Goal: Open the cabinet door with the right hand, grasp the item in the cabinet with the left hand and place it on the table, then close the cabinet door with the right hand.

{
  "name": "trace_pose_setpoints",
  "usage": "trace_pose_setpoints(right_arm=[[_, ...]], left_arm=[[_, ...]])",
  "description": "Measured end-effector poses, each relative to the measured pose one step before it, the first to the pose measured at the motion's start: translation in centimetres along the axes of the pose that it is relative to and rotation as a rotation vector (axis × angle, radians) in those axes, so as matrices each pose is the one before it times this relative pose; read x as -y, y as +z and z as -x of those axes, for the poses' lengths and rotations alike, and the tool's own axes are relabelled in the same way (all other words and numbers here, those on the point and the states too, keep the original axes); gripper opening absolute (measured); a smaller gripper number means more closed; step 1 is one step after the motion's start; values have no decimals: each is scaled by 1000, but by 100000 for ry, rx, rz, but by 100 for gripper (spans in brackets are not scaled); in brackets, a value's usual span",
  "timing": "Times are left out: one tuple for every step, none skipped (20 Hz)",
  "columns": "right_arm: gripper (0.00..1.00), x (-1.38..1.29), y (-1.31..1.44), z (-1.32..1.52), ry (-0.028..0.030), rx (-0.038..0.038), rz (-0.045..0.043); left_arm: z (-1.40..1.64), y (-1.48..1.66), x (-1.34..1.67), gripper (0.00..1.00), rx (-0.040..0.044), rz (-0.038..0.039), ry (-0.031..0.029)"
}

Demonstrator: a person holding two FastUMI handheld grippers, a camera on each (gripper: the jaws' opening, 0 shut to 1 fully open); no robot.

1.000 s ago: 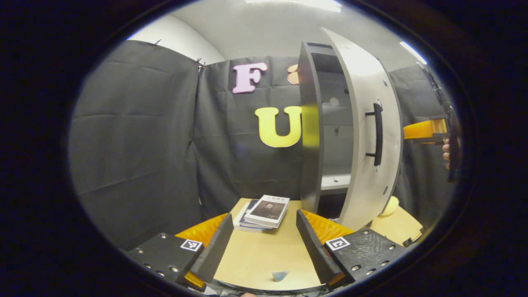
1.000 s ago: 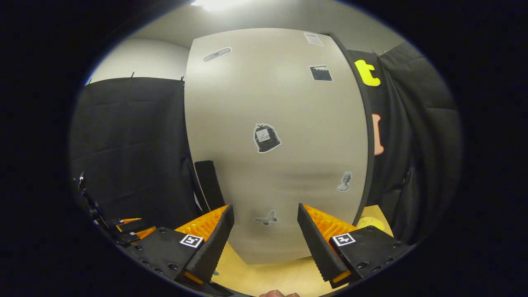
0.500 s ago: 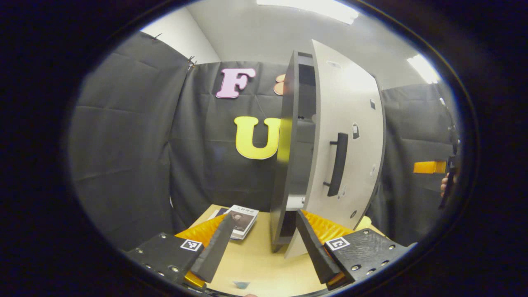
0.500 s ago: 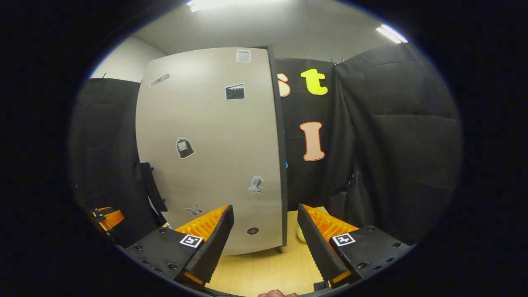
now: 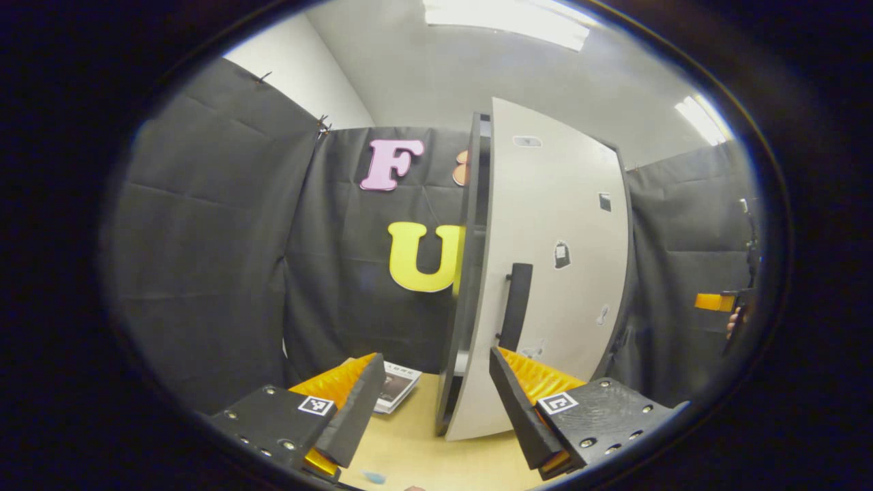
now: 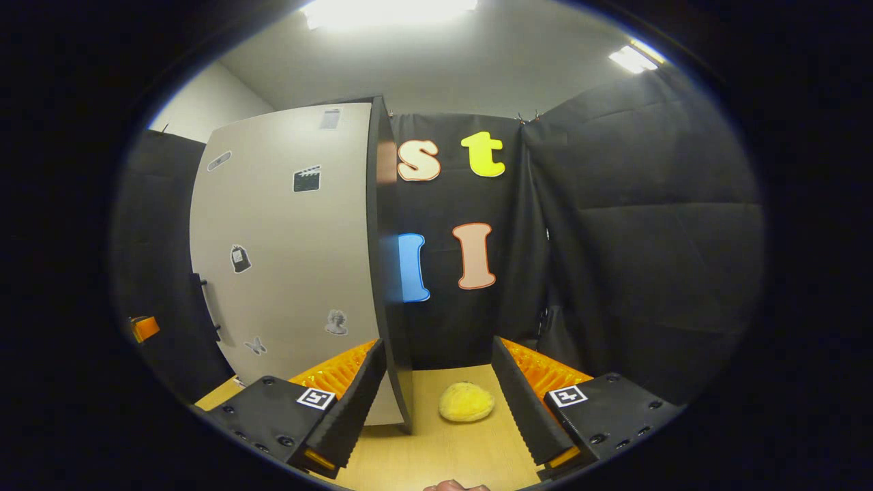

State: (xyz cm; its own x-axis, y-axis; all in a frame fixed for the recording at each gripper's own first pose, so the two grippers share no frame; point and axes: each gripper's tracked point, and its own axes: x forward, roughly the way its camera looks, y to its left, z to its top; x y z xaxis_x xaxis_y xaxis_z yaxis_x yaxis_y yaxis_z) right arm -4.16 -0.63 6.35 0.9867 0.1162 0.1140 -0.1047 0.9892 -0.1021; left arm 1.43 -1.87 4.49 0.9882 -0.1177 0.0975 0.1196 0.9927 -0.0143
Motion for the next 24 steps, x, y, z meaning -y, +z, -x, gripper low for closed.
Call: trace_pose_setpoints(right_arm=[[98,352,-89,-239,857,378,140],[98,217,-247,-293,911,111,-179],[98,138,-224,-168,1063,-424,-302],[98,12,-376,-262,1359,-682,-387],[98,-26,-241,-156,1236,-663,-358],[98,-43,-297,-112,1348,-705,-201],[98,5,-183,-105,1136,-563,-61],[98,149,-83,-119,734,-246,-22],[98,155,84,38,506,254,-58],[98,112,158,-81,318,706,-243],[98,119,207,5,83,666,-456],[98,-27,75,-52,297,475,-702],[98,-115,170,89,478,593,-554],[98,101,34,-54,1,520,-102],[98,57,85,132,74,388,276],[98,44,-140,-45,-107,109,641],[98,125,-41,90,-3,-110,729],[98,-2,7,139,28,585,636],[98,-60,336,230,504,1436,647],[98,-21,202,-13,208,1135,716],[98,110,133,68,-356,566,683],[98,220,9,96,-513,441,556],[98,120,27,165,-422,177,269],[98,120,66,-26,-463,282,-51]], left_arm=[[259,41,393,92,476,-200,1184],[198,-314,461,92,-310,185,1053],[180,-172,399,92,-6,371,1093],[256,-5,491,92,316,437,730],[249,-40,395,92,-84,288,361],[350,-67,284,92,21,-132,645],[333,27,183,92,143,-497,759],[237,139,142,92,284,-770,511],[45,151,90,92,-40,-800,260],[118,89,240,92,-129,-981,-15],[-26,250,57,92,78,-1172,109],[77,351,136,92,621,-1006,186],[-68,299,123,92,677,-362,-100],[-97,110,206,92,88,361,-412],[-32,-89,146,92,-157,411,-326],[141,-56,96,92,-123,90,-90],[35,-55,18,92,-190,-122,336],[32,-77,50,92,-267,72,95],[204,-166,153,92,-180,147,-466],[95,16,190,92,277,71,-510],[170,-114,41,92,76,117,-399],[140,-95,139,92,181,183,-315],[123,-121,259,92,139,208,-396],[189,-69,126,92,124,110,-212]])
